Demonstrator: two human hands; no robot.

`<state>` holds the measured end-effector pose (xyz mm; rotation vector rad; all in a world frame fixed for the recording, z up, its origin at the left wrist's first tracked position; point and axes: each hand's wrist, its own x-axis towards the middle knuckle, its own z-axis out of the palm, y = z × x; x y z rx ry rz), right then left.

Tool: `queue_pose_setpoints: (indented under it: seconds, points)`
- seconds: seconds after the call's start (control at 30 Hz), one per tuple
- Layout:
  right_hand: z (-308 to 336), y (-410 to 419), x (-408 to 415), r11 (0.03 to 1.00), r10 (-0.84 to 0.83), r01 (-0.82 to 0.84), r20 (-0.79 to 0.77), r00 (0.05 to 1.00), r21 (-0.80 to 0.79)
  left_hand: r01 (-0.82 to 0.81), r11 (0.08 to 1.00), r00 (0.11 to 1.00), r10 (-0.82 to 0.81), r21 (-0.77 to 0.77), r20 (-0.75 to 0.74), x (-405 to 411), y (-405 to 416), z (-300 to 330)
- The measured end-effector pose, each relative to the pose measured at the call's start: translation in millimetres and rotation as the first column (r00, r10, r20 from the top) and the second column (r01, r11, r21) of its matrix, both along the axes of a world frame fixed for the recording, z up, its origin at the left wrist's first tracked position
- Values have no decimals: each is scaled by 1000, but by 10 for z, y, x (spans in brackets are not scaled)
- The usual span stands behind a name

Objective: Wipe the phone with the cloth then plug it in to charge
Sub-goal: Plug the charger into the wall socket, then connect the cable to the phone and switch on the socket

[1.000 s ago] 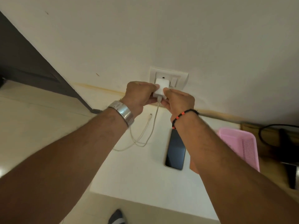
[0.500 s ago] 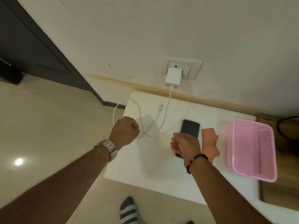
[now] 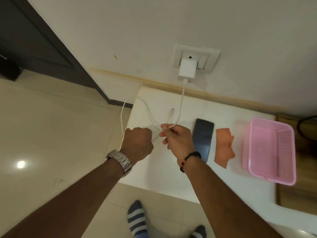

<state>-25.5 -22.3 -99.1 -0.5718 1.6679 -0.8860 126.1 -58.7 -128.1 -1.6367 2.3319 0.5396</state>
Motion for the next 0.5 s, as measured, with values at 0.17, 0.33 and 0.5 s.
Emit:
queue_pose_setpoints:
  seconds: [0.17,0.33,0.5]
  points:
    - [24,47,-43,967,244,-256,-305,921,-2,186,957,983,-181,225,-42,302,319,498]
    - [63,564,-61,983,103,-2,-543,833,183,162,942,975,-108,293,-194,474,715,767]
    - [83,1150,-113,794,-293,267,-41,955,546,172,932,950,-71,318,-304,333,1005,857]
